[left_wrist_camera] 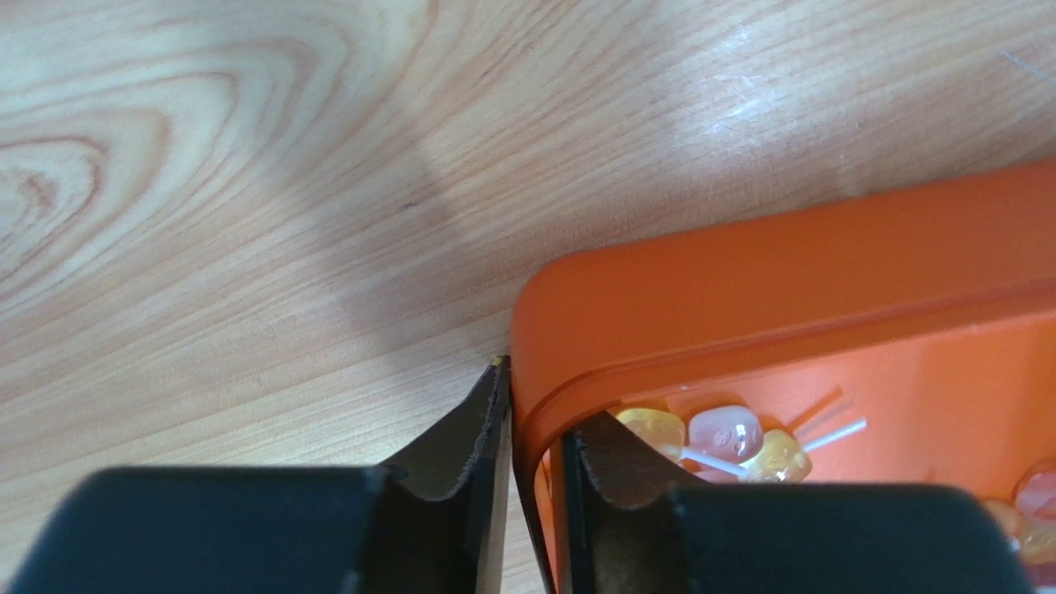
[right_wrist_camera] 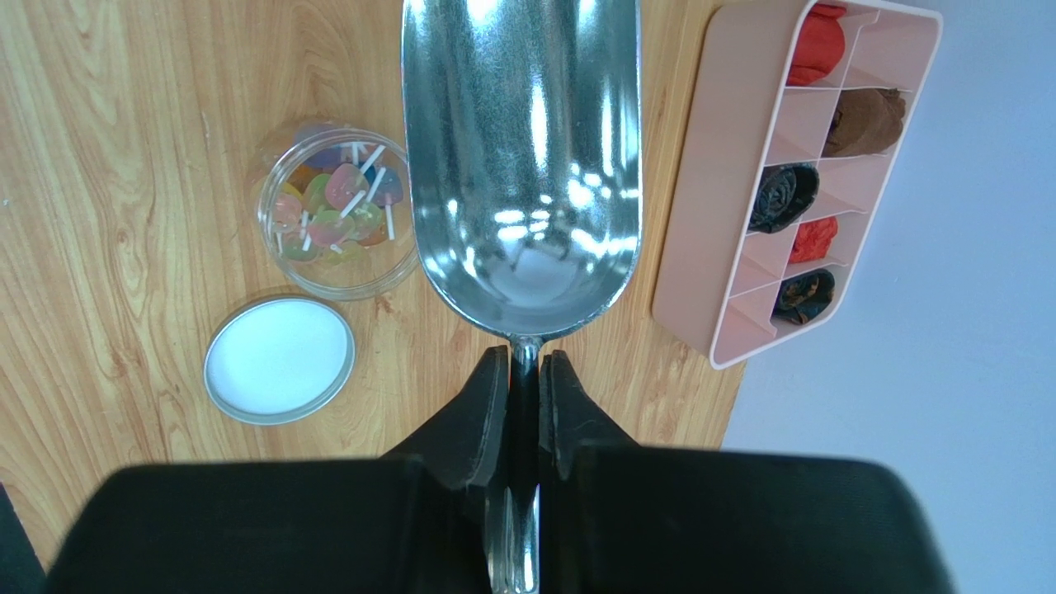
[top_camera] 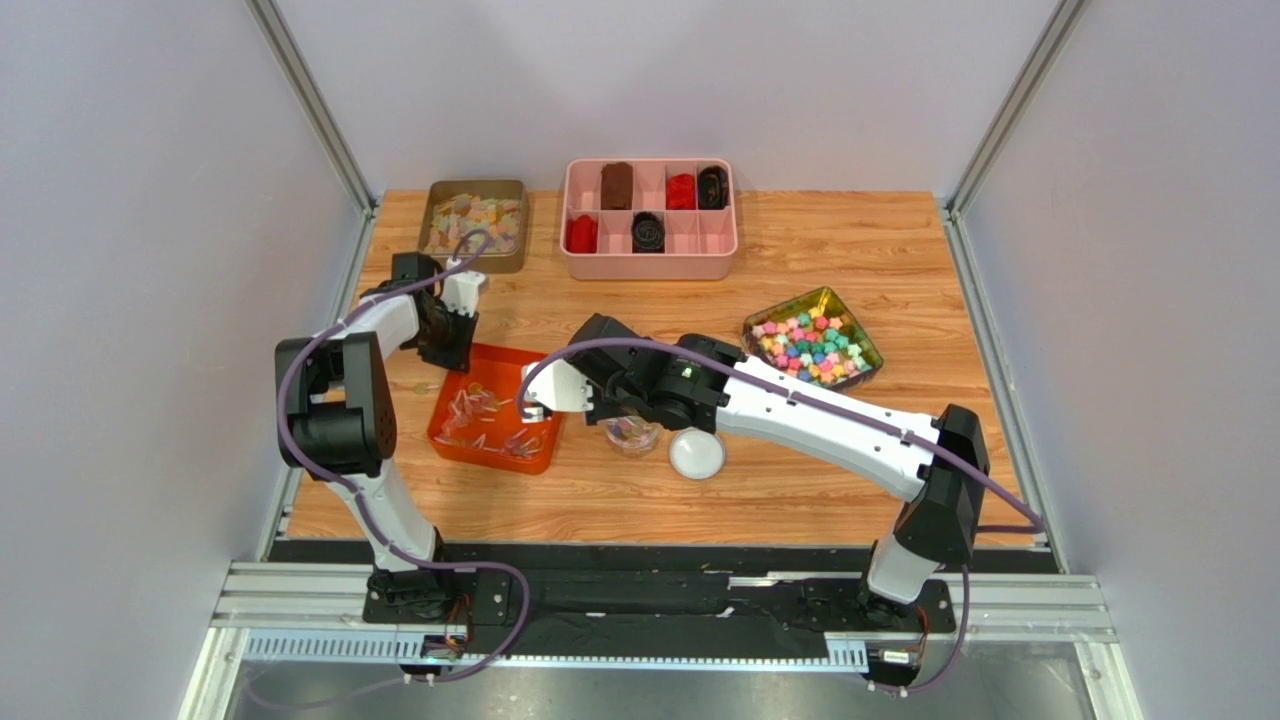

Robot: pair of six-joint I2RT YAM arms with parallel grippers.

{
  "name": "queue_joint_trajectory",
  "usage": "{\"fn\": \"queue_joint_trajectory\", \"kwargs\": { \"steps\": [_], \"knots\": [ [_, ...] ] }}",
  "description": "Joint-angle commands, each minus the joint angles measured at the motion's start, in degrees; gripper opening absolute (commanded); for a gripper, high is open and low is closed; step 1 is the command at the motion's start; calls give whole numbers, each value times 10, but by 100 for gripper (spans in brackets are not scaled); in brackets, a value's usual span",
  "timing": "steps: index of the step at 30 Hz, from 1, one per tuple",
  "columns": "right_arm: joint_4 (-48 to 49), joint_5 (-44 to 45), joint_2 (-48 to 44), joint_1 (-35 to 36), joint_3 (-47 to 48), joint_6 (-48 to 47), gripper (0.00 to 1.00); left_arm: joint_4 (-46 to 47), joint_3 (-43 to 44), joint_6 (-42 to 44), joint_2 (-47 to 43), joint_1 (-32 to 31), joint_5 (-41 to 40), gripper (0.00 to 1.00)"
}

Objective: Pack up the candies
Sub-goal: Pick up the storage box at the center of the board.

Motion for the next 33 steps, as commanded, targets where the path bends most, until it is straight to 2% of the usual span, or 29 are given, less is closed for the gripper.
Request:
{"fn": "queue_joint_trajectory", "kwargs": {
  "steps": [1, 3, 4, 10, 13, 15, 21, 28, 33],
  "knots": [
    [-7, 13, 10, 18, 15, -13, 0, -4, 23, -11, 7, -4, -18, 14],
    [-6, 18, 15, 21, 15, -17, 0, -6, 23, -12, 8, -5, -22, 9],
    [-7, 20, 18, 26, 16, -19, 0, -7, 24, -14, 9, -6, -23, 0],
    [1, 43, 46, 32, 42, -30, 0, -5, 23, -26, -7, -6, -4, 0],
    [14, 59, 51, 34, 62, -31, 0, 4, 17, -32, -33, -6, 32, 0],
    [17, 71, 47, 32, 76, -29, 0, 14, 2, -34, -67, -2, 92, 0],
    [33, 98, 36, 32, 106, -21, 0, 181, -92, -66, -196, 6, 155, 0],
    [36, 105, 34, 33, 131, -21, 0, 250, -130, -106, -254, 12, 177, 0],
    [43, 128, 47, 38, 111, -49, 0, 180, -86, -104, -217, 7, 104, 0]
  ]
}}
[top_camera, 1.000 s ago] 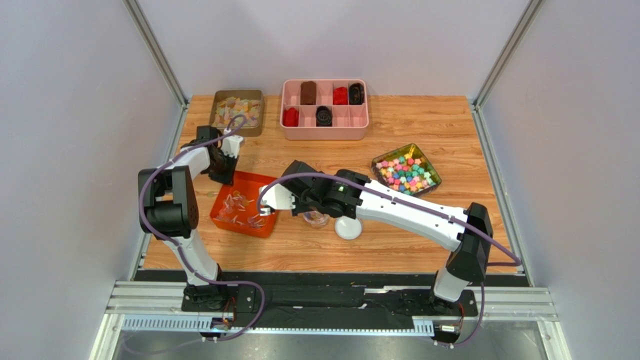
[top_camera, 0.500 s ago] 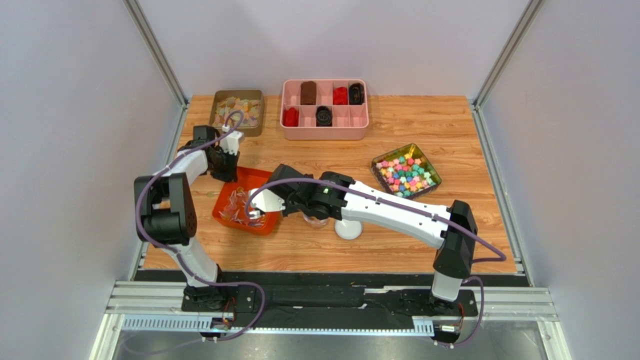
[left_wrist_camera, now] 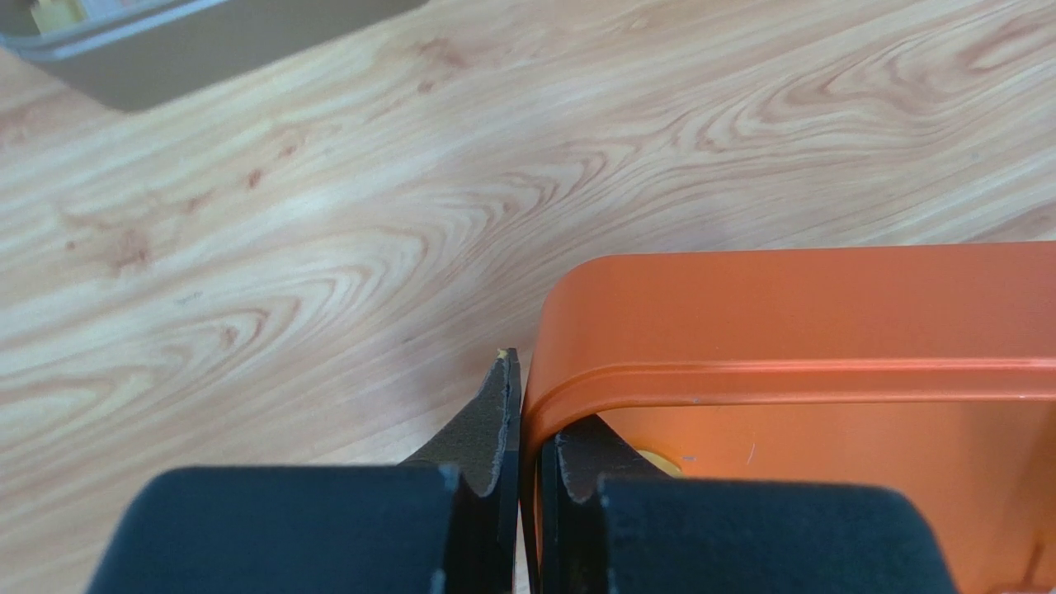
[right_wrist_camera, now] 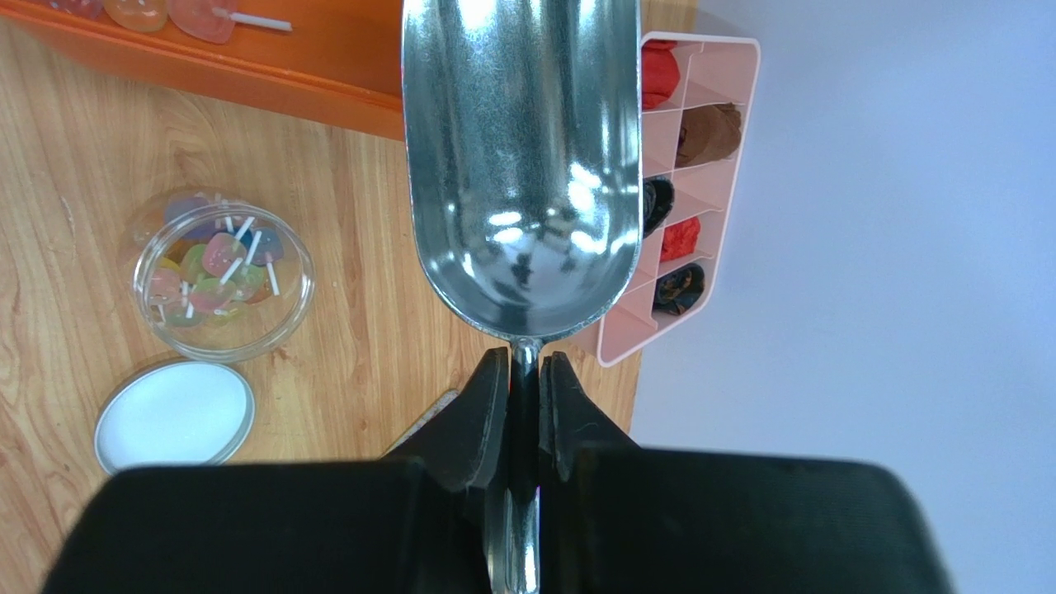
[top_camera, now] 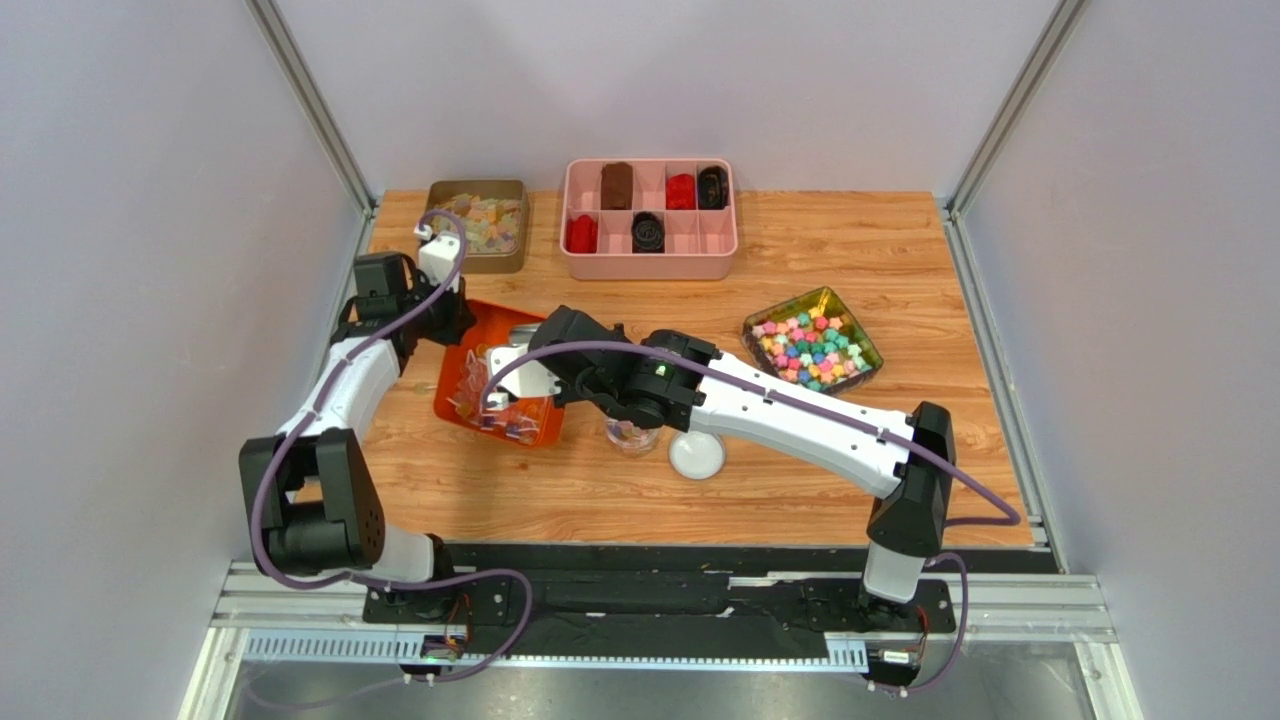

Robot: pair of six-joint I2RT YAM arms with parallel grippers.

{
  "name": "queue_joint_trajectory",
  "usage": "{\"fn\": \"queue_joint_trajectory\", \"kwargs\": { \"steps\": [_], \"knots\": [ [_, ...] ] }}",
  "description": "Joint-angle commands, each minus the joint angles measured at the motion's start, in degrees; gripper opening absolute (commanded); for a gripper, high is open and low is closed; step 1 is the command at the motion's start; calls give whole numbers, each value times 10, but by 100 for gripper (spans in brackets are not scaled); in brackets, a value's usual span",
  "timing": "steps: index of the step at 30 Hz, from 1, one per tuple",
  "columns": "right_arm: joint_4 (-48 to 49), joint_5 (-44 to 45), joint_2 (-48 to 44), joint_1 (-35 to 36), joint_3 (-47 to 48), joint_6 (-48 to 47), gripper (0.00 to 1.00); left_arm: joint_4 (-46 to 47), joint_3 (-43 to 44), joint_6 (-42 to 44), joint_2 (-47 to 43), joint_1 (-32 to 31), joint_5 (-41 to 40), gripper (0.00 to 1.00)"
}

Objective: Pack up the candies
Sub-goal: Pick up the storage box at the center of the board, then scoop the fake candies from the storage box.

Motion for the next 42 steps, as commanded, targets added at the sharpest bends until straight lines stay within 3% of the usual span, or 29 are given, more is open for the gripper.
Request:
{"fn": "queue_joint_trajectory", "kwargs": {
  "steps": [1, 4, 12, 27, 42],
  "knots": [
    [31, 38, -7, 10, -4, -31, 0, -15, 34, -30, 16, -1, -52, 0],
    [36, 64, 15, 14, -10, -61, 0, -19, 31, -36, 11, -16, -139, 0],
    [39, 128, 119, 17, 30, -163, 0, -28, 30, -66, 9, -31, -237, 0],
    [-46, 166, 249, 20, 152, -299, 0, -15, 11, -74, 5, -45, -260, 0],
    [-122, 146, 333, 30, 222, -275, 0, -3, -5, -86, -34, -45, -237, 0]
  ]
}}
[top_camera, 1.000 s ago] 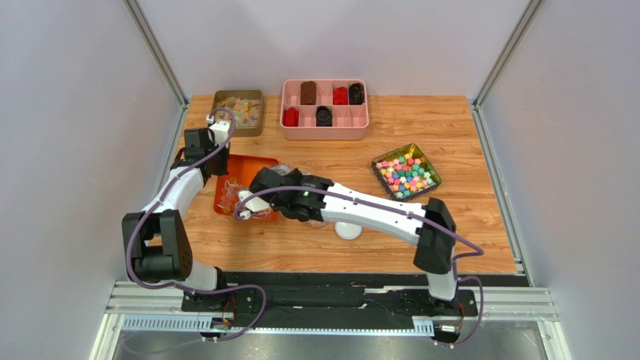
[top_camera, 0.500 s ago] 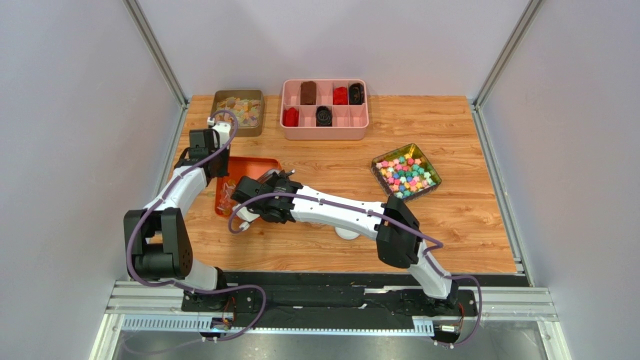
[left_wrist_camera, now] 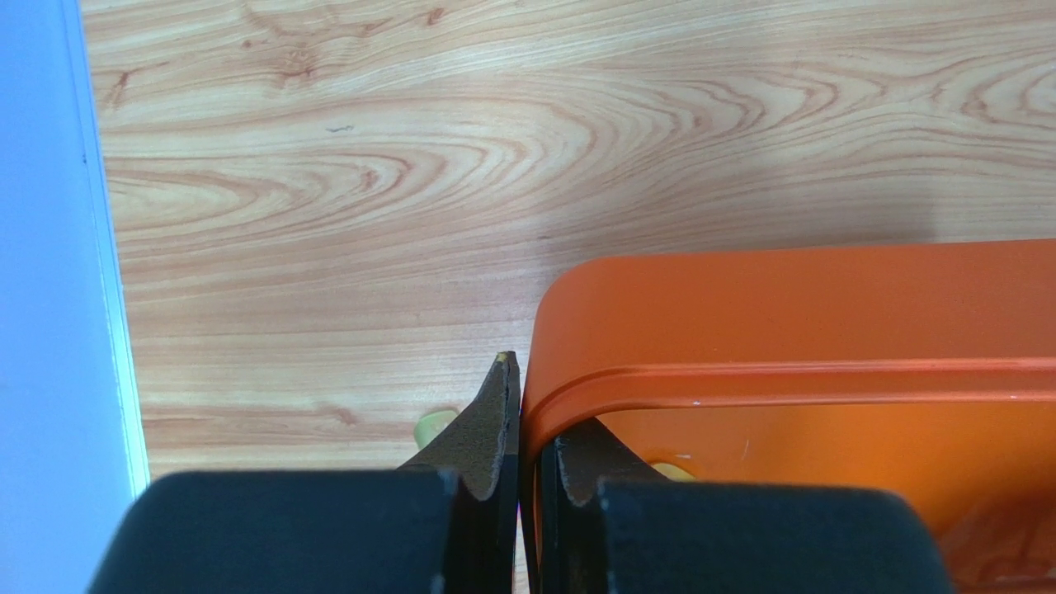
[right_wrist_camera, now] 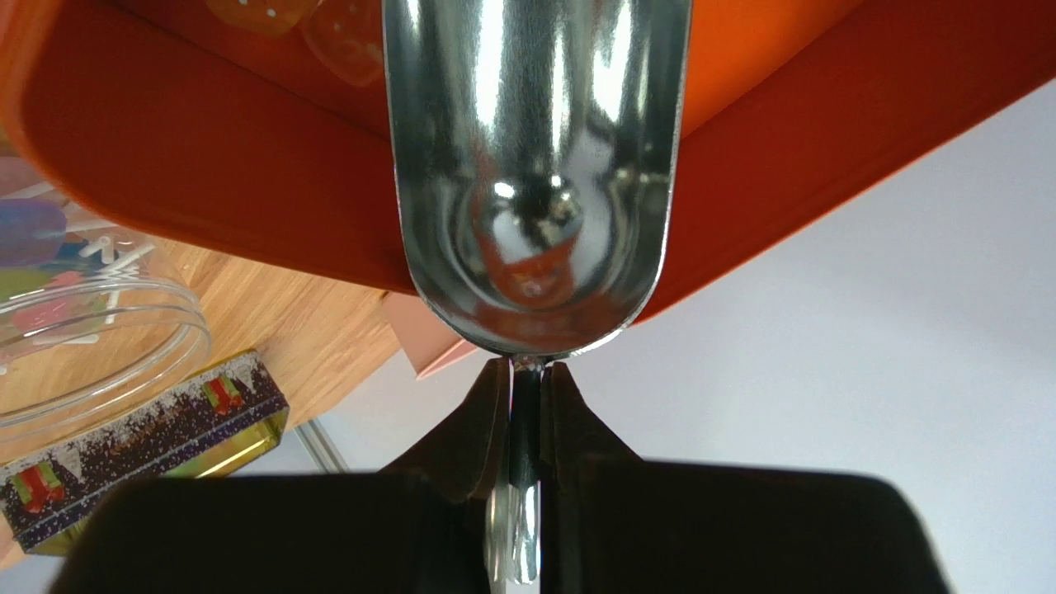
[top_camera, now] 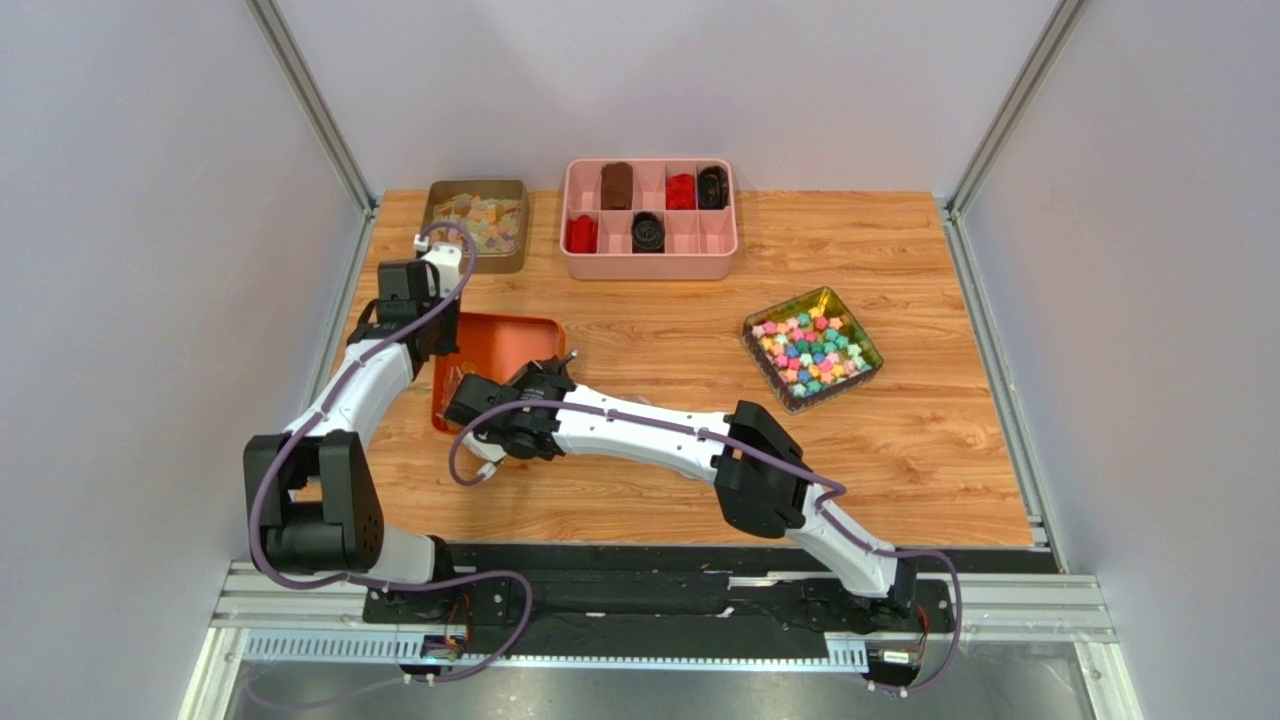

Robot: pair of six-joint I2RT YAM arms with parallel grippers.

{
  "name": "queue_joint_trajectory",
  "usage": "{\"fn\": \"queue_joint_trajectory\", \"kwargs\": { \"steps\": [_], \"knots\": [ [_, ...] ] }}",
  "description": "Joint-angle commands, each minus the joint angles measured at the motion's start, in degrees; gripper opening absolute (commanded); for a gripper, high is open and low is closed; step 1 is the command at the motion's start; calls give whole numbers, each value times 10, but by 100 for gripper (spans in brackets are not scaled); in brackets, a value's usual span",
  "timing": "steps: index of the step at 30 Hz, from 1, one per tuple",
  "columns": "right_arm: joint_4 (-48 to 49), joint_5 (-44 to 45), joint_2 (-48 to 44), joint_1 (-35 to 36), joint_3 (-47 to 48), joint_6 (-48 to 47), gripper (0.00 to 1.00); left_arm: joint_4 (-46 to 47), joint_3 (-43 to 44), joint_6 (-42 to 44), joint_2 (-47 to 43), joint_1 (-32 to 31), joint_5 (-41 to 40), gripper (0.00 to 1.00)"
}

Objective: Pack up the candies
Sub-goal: Scoop the fake candies from the storage box.

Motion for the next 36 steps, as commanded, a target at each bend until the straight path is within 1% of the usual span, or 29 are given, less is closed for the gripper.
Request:
{"fn": "queue_joint_trajectory", "kwargs": {
  "steps": [1, 4, 5, 10, 13, 17, 21, 23, 25, 28, 31, 36],
  "knots": [
    [-65, -9, 29, 2, 39, 22, 0, 29, 4, -32, -39, 1, 26, 0],
    [-87, -25, 47, 5, 62, 70, 0, 31, 1, -34, -47, 0, 22, 0],
    [-91, -29, 55, 5, 70, 100, 0, 31, 0, -34, -49, 1, 21, 0],
    [-100, -22, 92, 10, 137, 164, 0, 29, 0, -43, -48, 1, 0, 0],
    [-87, -29, 87, 18, 123, 178, 0, 28, 1, -48, -40, 0, -3, 0],
    [-41, -32, 64, 39, 58, 174, 0, 28, 1, -49, -38, 0, -3, 0],
    [-28, -40, 61, 53, 45, 172, 0, 29, -1, -49, -42, 0, -3, 0],
    [-17, -47, 62, 54, 48, 174, 0, 31, -3, -50, -42, 0, -3, 0],
    [-17, -47, 78, 54, 73, 187, 0, 33, -3, -52, -43, 0, -3, 0],
    [-10, -62, 89, 52, 93, 225, 0, 33, -3, -52, -42, 1, -3, 0],
    [11, -73, 94, 51, 93, 254, 0, 32, -3, -52, -38, 0, -3, 0],
    [29, -85, 101, 53, 96, 270, 0, 29, -1, -52, -30, 1, -3, 0]
  ]
}}
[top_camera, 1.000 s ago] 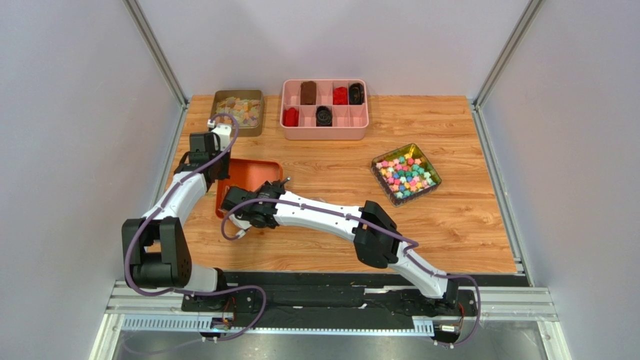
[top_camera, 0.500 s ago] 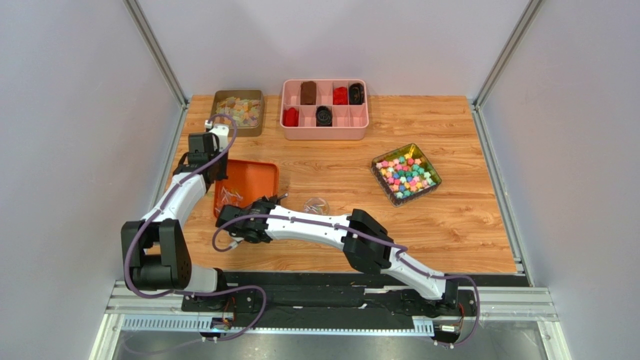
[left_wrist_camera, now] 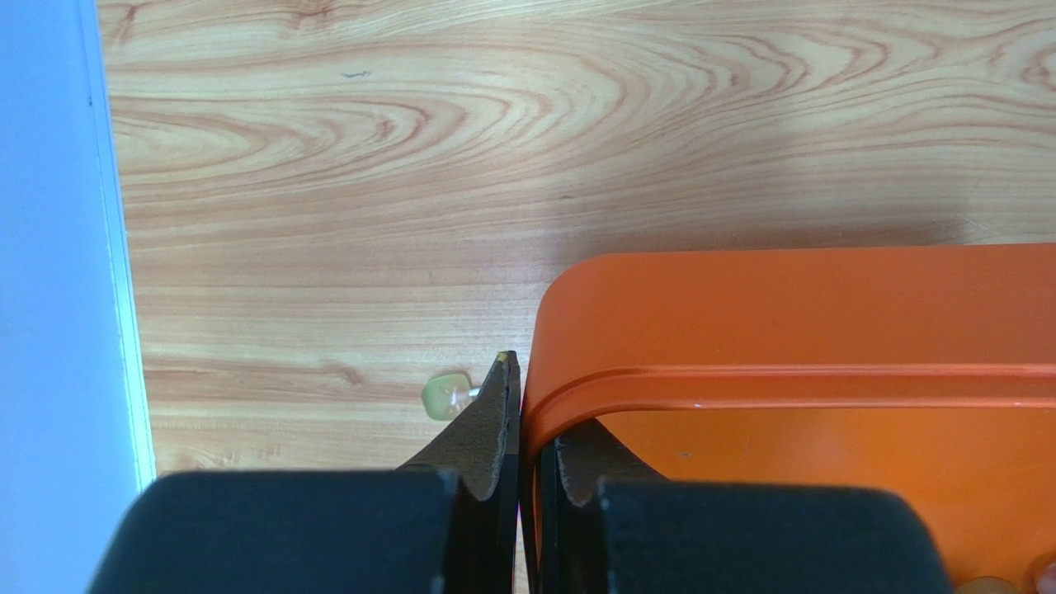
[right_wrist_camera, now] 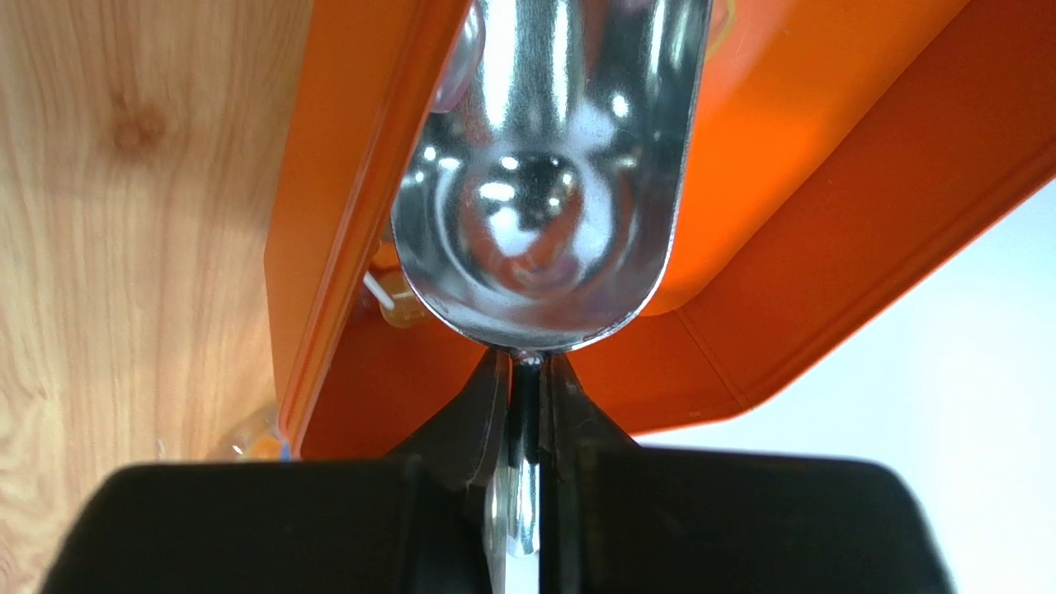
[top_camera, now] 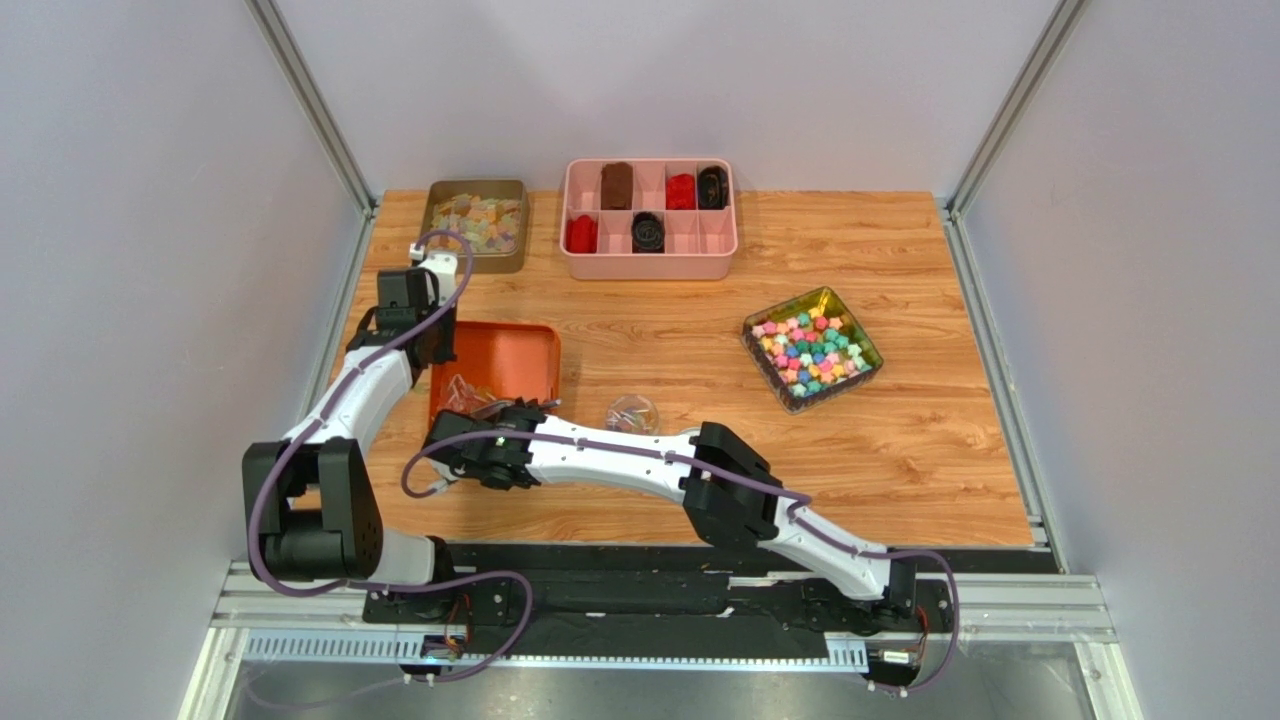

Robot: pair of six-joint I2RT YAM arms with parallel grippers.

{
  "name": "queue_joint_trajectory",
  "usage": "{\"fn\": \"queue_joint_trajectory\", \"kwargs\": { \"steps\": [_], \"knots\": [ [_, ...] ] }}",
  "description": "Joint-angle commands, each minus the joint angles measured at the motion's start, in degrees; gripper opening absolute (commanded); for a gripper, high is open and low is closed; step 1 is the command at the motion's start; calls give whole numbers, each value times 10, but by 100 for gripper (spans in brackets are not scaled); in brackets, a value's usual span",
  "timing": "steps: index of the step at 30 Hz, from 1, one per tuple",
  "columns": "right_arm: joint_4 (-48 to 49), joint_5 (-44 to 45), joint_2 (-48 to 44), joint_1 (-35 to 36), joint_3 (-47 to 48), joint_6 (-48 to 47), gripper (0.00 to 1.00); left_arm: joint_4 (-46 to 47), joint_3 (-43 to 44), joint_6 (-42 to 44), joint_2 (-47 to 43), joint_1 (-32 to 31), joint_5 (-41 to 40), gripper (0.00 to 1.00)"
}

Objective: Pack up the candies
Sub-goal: Scoop the fake candies from the storage box.

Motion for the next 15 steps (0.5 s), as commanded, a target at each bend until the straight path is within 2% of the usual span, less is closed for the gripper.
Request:
{"fn": "queue_joint_trajectory", "kwargs": {
  "steps": [1, 15],
  "knots": [
    [39, -50, 17, 9, 21, 31, 0, 39, 20, -41, -15, 0, 20, 0],
    [96, -127, 18, 22, 31, 71, 0, 39, 20, -41, -4, -1, 21, 0]
  ]
}}
